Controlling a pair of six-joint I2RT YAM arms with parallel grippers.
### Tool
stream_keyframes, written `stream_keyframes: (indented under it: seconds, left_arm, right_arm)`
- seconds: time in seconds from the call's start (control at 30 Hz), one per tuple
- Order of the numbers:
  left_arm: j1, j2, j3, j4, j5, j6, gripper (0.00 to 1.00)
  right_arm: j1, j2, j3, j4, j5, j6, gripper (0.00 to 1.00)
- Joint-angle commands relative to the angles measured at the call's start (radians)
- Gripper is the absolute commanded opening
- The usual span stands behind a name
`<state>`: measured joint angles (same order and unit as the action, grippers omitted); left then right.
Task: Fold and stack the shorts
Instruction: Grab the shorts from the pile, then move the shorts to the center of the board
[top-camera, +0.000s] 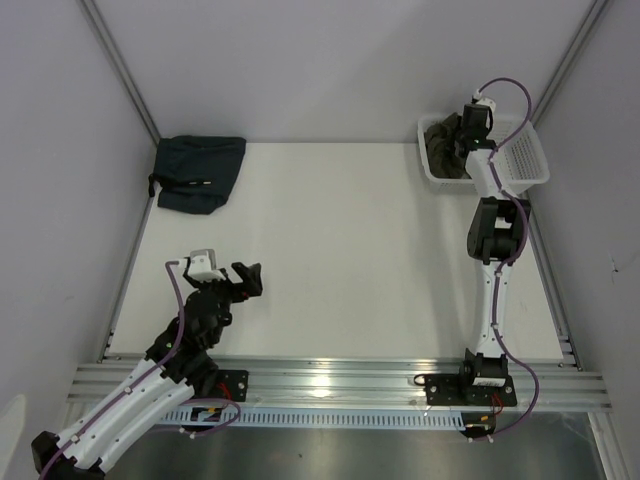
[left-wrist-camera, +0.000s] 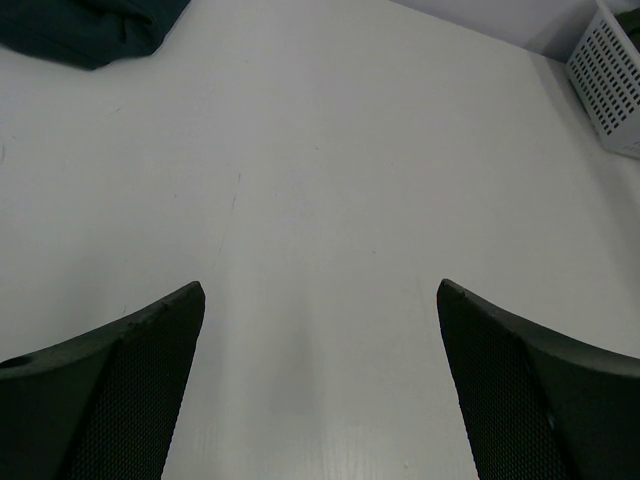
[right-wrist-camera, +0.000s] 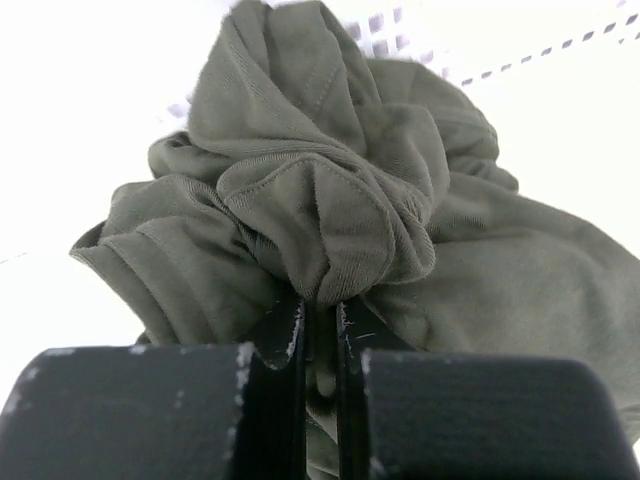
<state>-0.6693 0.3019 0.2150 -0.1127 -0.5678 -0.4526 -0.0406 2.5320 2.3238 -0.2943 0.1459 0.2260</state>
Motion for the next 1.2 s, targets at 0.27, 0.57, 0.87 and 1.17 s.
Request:
stream_keyframes:
  seconds: [0.27, 0.57, 0.87, 1.17]
  left_arm:
    - [-0.004, -0.010, -0.002, 0.028, 0.028, 0.020, 0.99]
    - [-0.004, -0.026, -0.003, 0.025, 0.032, 0.025, 0.99]
    - [-0.004, -0.035, 0.003, 0.015, 0.022, 0.022, 0.99]
    - [-0.004, -0.110, -0.002, -0.039, 0.000, 0.009, 0.99]
  right_arm:
    - [0.036, -0.471, 0.056, 0.003, -0.130, -0.045, 0.00]
    - [0.129, -0.889, -0.222, -0.055, -0.330, -0.045, 0.00]
    - [0.369, -1.291, -0.605, -0.106, -0.382, 0.071, 0.00]
    - [0.599, -1.423, -0.949, -0.272, -0.387, 0.180, 0.00]
